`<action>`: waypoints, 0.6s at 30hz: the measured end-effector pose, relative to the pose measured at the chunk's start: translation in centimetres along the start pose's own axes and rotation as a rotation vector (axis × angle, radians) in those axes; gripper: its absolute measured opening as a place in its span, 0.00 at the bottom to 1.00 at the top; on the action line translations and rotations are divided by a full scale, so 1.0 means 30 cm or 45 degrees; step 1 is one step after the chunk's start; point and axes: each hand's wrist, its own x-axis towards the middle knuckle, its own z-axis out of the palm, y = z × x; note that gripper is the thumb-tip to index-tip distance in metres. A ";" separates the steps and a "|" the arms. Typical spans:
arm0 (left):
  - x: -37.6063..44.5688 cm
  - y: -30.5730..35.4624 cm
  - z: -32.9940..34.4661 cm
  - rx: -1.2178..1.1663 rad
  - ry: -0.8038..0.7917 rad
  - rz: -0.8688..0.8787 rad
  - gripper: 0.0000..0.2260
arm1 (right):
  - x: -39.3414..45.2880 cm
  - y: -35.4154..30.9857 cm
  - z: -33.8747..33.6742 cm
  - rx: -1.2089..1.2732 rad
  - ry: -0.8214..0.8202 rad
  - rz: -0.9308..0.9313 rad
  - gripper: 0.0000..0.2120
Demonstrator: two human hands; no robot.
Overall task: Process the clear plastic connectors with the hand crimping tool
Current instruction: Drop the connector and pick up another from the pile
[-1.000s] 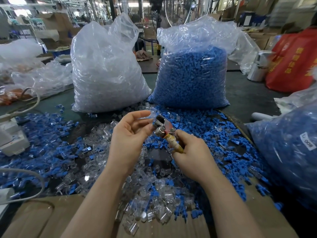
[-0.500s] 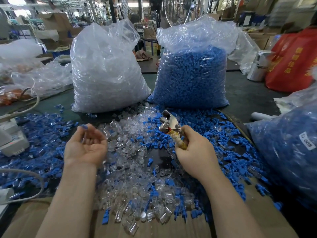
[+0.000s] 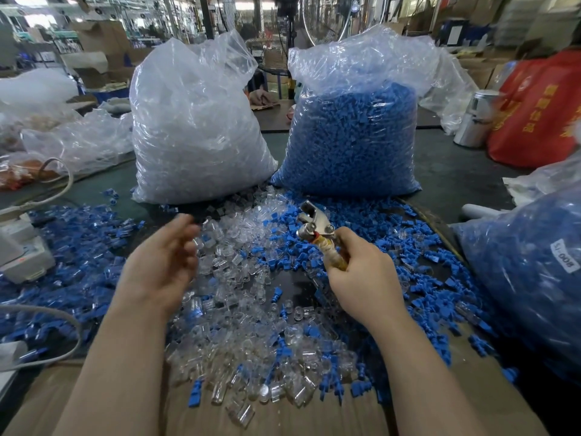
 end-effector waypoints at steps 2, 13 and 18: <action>-0.030 -0.028 0.062 0.761 -0.196 0.153 0.07 | 0.001 0.001 0.001 0.017 -0.017 0.041 0.09; -0.075 -0.168 0.196 2.127 -0.294 0.339 0.09 | 0.003 0.000 0.016 -0.058 -0.046 0.053 0.05; -0.083 -0.166 0.199 1.986 -0.328 0.436 0.08 | 0.006 -0.010 0.017 -0.020 -0.058 0.045 0.06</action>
